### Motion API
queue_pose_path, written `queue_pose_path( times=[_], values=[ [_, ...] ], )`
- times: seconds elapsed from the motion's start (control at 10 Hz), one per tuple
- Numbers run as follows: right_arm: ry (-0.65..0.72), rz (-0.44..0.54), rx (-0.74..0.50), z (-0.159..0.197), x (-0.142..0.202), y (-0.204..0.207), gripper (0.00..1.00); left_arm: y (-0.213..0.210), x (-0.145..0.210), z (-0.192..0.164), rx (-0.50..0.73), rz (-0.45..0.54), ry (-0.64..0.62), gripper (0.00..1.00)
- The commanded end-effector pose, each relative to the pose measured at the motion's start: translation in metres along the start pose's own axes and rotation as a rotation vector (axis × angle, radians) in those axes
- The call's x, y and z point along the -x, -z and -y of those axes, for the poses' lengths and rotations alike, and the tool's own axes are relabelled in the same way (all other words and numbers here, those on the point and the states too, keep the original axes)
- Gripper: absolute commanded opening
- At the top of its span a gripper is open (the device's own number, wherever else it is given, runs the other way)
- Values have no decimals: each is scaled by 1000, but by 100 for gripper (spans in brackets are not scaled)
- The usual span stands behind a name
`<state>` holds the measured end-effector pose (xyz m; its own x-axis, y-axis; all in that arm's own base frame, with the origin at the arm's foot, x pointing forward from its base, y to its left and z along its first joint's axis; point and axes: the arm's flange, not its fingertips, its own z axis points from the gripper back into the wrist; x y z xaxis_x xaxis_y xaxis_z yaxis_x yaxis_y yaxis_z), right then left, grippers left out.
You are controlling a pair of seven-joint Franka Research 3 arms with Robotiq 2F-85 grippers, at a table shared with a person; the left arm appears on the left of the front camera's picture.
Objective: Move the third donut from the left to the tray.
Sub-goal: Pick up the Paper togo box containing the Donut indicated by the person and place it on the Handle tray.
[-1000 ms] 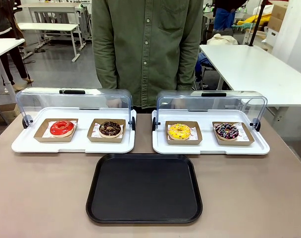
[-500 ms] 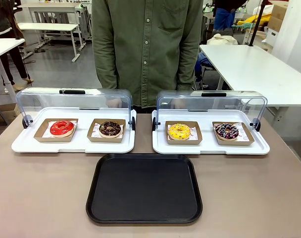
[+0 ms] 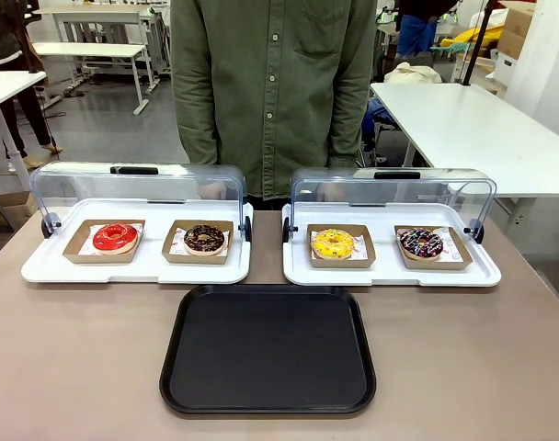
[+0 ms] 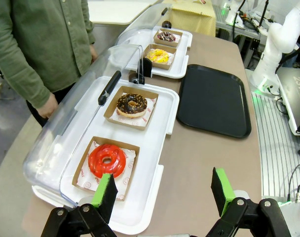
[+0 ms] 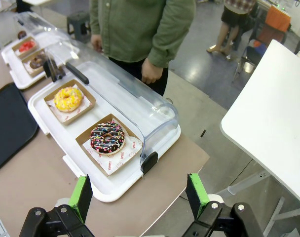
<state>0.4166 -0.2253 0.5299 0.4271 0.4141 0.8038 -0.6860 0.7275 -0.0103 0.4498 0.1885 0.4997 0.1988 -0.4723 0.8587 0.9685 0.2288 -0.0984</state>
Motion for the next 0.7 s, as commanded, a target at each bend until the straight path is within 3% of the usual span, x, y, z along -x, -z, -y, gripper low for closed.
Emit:
queue_pose_path(
  times=[0.0, 0.6],
  values=[
    [-22, 33, -1, 2, 0, 2, 100, -1, 0, 0, -1, 1, 2, 100],
    [-22, 33, -1, 2, 0, 2, 100, -1, 0, 0, -1, 1, 2, 100]
  ],
)
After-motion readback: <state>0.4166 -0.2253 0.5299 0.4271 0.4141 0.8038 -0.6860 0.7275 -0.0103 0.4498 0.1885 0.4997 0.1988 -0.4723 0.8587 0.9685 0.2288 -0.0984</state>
